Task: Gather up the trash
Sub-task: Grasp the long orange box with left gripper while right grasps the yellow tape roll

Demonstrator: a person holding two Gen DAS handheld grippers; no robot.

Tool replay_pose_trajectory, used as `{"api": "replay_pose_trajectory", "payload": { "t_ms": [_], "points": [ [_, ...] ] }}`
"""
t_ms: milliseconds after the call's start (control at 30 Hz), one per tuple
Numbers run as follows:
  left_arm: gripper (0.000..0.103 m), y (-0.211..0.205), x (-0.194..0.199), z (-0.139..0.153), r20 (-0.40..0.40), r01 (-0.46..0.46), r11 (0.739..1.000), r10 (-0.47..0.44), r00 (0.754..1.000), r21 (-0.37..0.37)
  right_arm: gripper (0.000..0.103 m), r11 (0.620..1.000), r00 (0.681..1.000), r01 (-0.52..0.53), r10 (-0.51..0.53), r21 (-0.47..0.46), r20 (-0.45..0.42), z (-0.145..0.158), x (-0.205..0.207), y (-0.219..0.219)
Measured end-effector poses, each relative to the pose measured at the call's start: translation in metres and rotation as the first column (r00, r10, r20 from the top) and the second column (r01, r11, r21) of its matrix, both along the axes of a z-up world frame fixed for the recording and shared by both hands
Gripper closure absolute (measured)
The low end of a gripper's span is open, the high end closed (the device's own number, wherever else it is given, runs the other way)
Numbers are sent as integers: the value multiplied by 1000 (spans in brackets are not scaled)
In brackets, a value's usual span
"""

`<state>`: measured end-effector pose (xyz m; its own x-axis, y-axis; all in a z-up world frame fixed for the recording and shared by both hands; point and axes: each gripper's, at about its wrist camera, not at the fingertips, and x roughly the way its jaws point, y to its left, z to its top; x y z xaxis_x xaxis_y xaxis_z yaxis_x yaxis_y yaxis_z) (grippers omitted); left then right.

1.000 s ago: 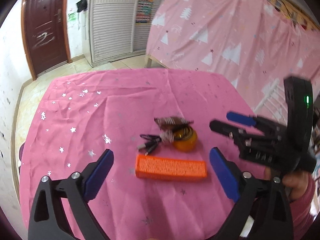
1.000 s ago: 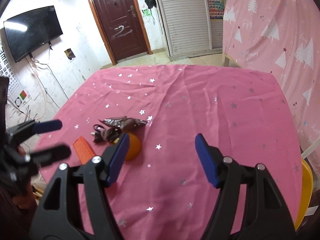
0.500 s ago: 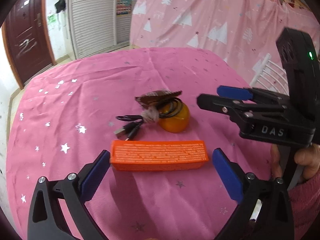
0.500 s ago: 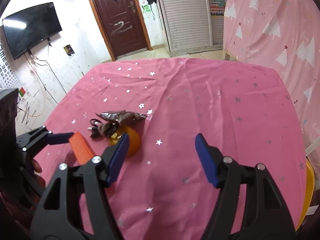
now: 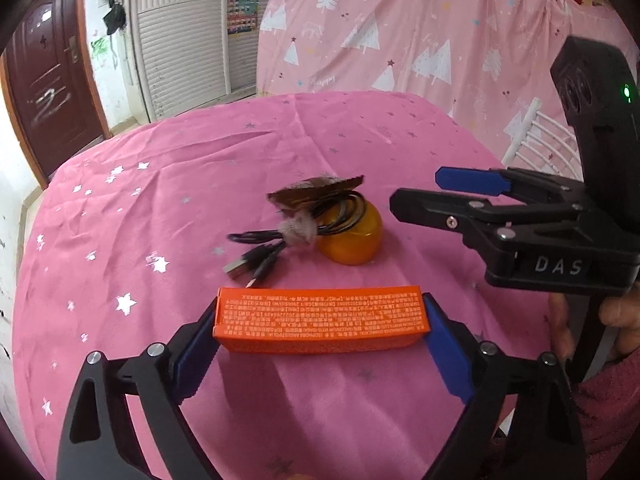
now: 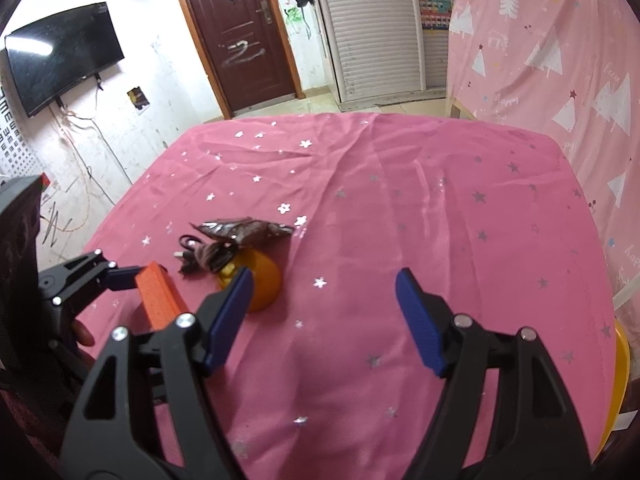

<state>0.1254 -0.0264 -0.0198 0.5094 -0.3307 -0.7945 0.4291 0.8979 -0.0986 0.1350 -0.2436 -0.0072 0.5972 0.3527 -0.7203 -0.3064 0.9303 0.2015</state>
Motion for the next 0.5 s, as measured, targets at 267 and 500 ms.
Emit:
{"api": "replay_pose_trajectory", "payload": {
  "t_ms": [267,500],
  "points": [
    [17,38,-12,10,16,-73,997,73,997,-28,32,996,997,-82,82,-22,3,-1,-4,26],
    [17,54,-13,11,9,-110,993,110,994,-50,33,986,992,-128,130,-105,8,-3,1,53]
  ]
}}
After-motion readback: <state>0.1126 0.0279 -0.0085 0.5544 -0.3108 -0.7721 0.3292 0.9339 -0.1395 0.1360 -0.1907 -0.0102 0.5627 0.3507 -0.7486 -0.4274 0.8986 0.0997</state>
